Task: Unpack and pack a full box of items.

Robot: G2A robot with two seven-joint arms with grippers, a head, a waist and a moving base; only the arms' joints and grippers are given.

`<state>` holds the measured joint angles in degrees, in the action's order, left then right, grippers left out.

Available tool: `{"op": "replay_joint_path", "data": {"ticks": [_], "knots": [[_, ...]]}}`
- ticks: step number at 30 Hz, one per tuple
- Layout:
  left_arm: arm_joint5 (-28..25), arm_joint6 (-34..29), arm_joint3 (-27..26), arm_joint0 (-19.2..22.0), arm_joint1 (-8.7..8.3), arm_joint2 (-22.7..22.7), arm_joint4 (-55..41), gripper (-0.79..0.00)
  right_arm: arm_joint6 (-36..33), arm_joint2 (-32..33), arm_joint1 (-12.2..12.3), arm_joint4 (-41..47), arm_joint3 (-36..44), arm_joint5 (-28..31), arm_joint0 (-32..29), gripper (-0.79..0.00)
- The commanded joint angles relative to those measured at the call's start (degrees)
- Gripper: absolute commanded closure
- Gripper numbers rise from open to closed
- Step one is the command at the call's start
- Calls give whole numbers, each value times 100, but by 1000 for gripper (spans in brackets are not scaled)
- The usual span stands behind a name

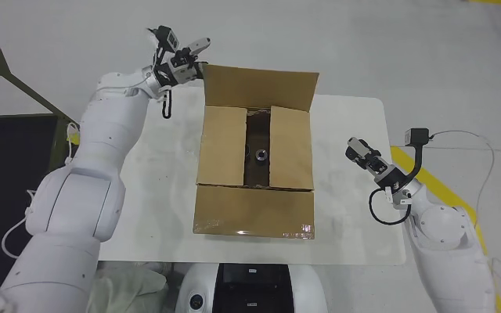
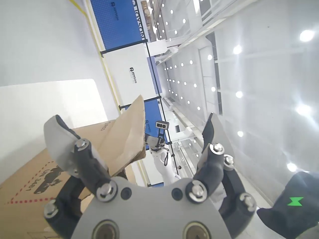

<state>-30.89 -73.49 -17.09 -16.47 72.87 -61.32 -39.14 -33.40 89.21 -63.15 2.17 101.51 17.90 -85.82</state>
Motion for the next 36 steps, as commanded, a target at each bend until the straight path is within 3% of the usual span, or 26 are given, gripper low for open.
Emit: {"op": "replay_joint_path", "data": {"ticks": [1, 19, 26, 36], "knots": [[116, -107, -111, -29, -31, -65, -90, -785, 0, 0, 0, 0, 0, 0, 0, -785], [1422, -1414, -1660, -505, -404, -436, -309, -785, 0, 0, 0, 0, 0, 0, 0, -785], [1460, -1451, -2135, -717, -487, -30, -436, -785, 0, 0, 0, 0, 0, 0, 0, -785], [1460, -1451, -2455, -844, -747, 599, -760, -785, 0, 0, 0, 0, 0, 0, 0, -785]]}}
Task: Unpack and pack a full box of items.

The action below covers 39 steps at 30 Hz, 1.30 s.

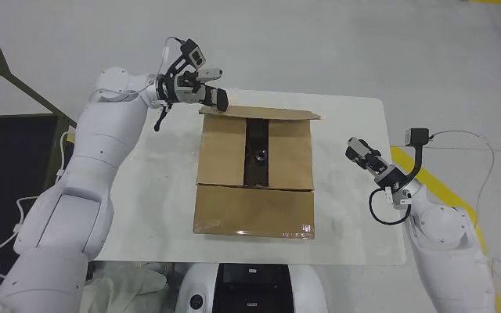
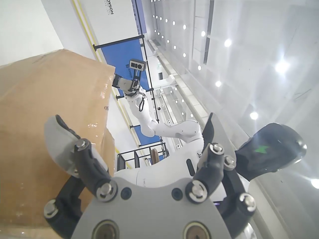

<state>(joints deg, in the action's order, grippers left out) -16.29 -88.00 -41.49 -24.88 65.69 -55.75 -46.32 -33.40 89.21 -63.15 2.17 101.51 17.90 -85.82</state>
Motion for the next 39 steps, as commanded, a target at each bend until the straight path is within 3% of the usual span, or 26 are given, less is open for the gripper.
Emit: {"op": "replay_joint_path", "data": {"ticks": [1, 18, 39], "knots": [[0, 0, -30, -21, -55, 70, -114, -785, 0, 0, 0, 0, 0, 0, 0, -785], [0, 0, -150, -255, -439, 781, -499, -785, 0, 0, 0, 0, 0, 0, 0, -785], [0, 0, 68, -130, -540, 1207, -432, -785, 0, 0, 0, 0, 0, 0, 0, -785]]}}
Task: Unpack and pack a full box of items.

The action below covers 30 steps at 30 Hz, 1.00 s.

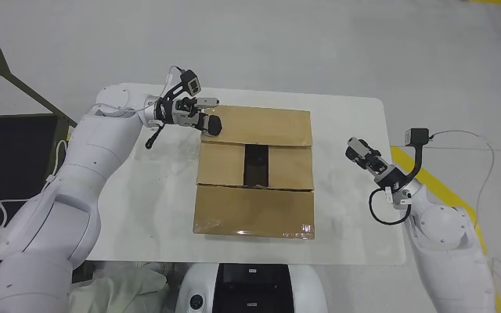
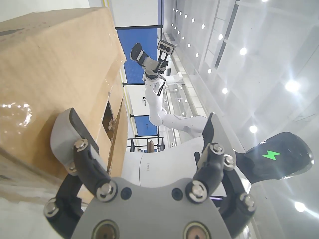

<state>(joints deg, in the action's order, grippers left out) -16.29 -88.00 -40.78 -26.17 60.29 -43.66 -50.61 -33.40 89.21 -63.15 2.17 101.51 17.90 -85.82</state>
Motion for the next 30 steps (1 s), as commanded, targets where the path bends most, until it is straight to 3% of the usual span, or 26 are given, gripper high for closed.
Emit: {"op": "replay_joint_path", "data": {"ticks": [1, 21, 30], "knots": [[0, 0, -2, -1, 0, -1, -2, -785, 0, 0, 0, 0, 0, 0, 0, -785], [0, 0, -2, -1, 0, -1, -2, -785, 4, 0, 1, -22, 6, -17, -1, -785], [0, 0, -2, -1, 0, -1, -2, -785, -302, 148, 47, -157, 357, -565, -285, -785]]}}
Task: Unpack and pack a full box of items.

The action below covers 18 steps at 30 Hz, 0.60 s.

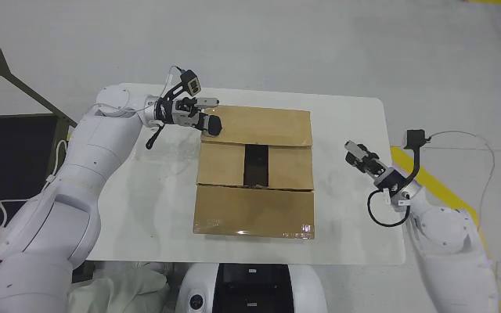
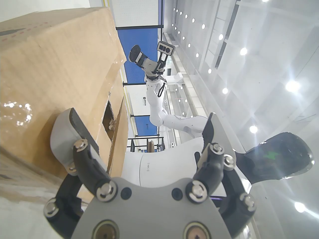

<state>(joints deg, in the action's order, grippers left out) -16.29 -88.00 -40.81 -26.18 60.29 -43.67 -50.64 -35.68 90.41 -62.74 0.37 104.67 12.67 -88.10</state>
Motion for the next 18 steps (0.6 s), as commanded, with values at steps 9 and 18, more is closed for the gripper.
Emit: {"op": "replay_joint_path", "data": {"ticks": [9, 18], "knots": [[0, 0, 0, 0, 0, 0, 0, -785, -889, 178, 67, 534, 329, -870, -585, -785], [0, 0, 0, 0, 0, 0, 0, -785, -1334, 29, 100, 588, 467, -987, -987, -785]]}}
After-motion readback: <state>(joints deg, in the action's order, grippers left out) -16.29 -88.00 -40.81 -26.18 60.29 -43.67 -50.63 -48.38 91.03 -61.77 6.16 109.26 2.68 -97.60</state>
